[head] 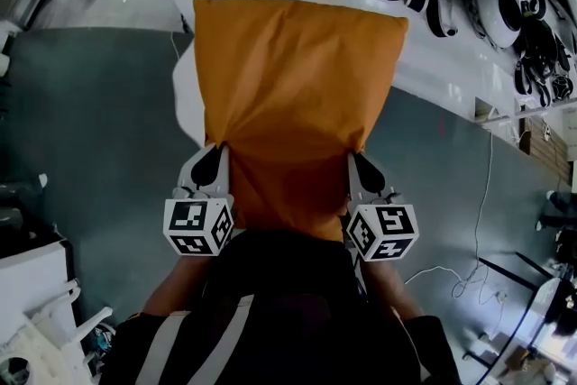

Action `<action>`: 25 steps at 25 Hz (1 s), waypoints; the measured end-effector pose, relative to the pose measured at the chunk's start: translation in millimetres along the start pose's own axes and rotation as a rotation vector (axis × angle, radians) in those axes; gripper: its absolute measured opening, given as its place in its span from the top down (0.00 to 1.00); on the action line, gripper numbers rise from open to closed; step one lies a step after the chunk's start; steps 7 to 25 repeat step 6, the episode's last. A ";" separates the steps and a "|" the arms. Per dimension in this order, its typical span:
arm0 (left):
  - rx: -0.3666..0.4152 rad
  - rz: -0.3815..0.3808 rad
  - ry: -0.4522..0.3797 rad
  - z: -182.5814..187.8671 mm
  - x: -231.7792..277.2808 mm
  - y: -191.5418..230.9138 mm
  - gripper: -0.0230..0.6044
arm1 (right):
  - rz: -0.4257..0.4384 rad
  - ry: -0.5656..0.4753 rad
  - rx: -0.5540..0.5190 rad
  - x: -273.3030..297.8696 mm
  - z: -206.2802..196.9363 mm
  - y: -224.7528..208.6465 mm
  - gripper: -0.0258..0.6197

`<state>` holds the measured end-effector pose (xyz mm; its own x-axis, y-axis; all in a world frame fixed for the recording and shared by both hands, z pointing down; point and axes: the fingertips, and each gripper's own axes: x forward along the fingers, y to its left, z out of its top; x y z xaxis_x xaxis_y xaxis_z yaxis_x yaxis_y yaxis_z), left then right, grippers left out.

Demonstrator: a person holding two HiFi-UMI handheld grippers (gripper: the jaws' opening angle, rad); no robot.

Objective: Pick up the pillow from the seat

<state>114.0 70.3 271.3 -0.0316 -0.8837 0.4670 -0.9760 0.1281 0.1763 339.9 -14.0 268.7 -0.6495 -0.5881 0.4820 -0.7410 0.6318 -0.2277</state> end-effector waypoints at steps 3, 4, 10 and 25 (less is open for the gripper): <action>-0.002 0.000 0.003 -2.9 1.6 2.6 0.96 | 0.000 0.007 0.000 3.8 -3.3 0.6 0.95; -0.004 0.000 0.005 -3.8 2.1 3.6 0.95 | 0.000 0.009 -0.001 5.1 -4.2 0.9 0.95; -0.006 0.000 0.007 -5.6 3.1 5.9 0.96 | 0.000 0.012 -0.004 7.9 -5.8 1.8 0.95; -0.006 0.000 0.007 -5.6 3.1 5.9 0.96 | 0.000 0.012 -0.004 7.9 -5.8 1.8 0.95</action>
